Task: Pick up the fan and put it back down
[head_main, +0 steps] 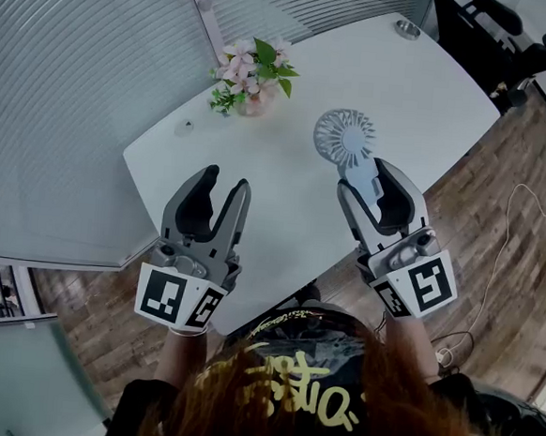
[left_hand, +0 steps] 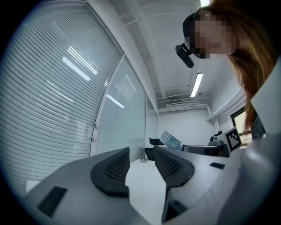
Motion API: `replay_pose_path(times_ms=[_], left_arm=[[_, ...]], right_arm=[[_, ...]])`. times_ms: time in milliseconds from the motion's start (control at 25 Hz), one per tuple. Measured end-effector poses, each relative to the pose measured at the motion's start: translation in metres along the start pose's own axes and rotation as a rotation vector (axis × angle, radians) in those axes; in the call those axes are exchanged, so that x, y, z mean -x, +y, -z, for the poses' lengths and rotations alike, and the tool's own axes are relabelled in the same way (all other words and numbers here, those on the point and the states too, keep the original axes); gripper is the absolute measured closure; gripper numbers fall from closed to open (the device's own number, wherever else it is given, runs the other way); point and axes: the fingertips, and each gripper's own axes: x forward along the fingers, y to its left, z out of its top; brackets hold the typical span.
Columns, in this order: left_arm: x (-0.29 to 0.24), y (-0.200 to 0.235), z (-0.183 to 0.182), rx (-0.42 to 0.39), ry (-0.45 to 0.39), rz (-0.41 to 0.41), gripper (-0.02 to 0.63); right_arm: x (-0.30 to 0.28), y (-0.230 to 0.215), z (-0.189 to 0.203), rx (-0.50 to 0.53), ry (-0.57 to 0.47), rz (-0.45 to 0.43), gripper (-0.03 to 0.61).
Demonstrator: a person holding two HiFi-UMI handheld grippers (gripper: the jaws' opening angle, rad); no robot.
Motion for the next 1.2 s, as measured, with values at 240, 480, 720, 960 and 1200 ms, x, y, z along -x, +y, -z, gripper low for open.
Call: replay_pose_path(times_ms=[240, 480, 720, 960, 1200], left_arm=[[0.000, 0.003, 0.001, -0.004, 0.004, 0.010, 0.454], [-0.001, 0.017, 0.013, 0.019, 0.011, 0.032, 0.459], [-0.004, 0.028, 0.023, 0.048, 0.017, 0.058, 0.462], [-0.011, 0.034, 0.029, 0.046, 0.033, 0.028, 0.465], [-0.020, 0.026, 0.023, 0.004, 0.017, -0.083, 0.465]], right_arm=[[-0.001, 0.000, 0.001, -0.002, 0.004, 0.010, 0.362], [-0.009, 0.003, 0.005, 0.008, 0.019, 0.036, 0.362], [-0.013, 0.005, 0.007, 0.030, 0.029, 0.063, 0.362], [-0.021, -0.007, 0.009, 0.014, 0.019, 0.045, 0.362], [-0.025, -0.035, 0.005, -0.007, -0.010, -0.045, 0.362]])
